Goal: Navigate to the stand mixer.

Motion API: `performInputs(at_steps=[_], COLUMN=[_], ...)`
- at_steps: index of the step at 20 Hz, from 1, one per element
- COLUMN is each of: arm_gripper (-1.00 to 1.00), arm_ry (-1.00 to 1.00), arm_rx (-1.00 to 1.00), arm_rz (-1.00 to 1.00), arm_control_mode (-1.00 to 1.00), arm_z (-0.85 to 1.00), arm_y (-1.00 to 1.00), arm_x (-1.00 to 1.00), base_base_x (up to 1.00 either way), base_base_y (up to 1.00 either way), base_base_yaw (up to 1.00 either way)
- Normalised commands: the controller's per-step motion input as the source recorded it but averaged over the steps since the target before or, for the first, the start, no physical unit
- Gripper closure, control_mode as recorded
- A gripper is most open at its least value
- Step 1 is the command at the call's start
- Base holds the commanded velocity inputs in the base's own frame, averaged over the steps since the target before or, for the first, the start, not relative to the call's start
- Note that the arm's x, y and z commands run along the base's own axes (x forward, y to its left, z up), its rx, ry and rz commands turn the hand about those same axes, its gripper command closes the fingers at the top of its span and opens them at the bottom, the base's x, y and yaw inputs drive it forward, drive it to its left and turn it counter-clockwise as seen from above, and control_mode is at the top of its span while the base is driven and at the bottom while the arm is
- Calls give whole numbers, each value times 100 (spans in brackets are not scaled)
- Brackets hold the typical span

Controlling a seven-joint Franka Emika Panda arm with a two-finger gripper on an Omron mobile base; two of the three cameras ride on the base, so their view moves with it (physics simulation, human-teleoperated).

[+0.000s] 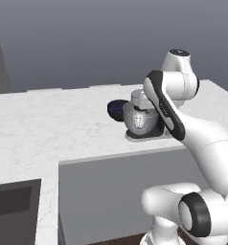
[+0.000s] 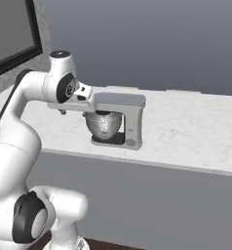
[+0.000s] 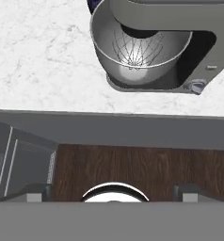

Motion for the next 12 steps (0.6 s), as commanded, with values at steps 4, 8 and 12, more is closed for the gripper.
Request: performInputs(at_steps=[4,8,12], arm_gripper=[-100,-100,-100], arm_ry=[0,0,0], arm_rx=[0,0,0], arm_rz=[0,0,0], arm_control_mode=[100,100,100], arm_z=[0,0,0], arm_y=[0,0,0], arm_x=[0,0,0], base_base_x=[63,56,32], base_base_y=[-44,-54,-32], base_base_yaw=[10,10,5])
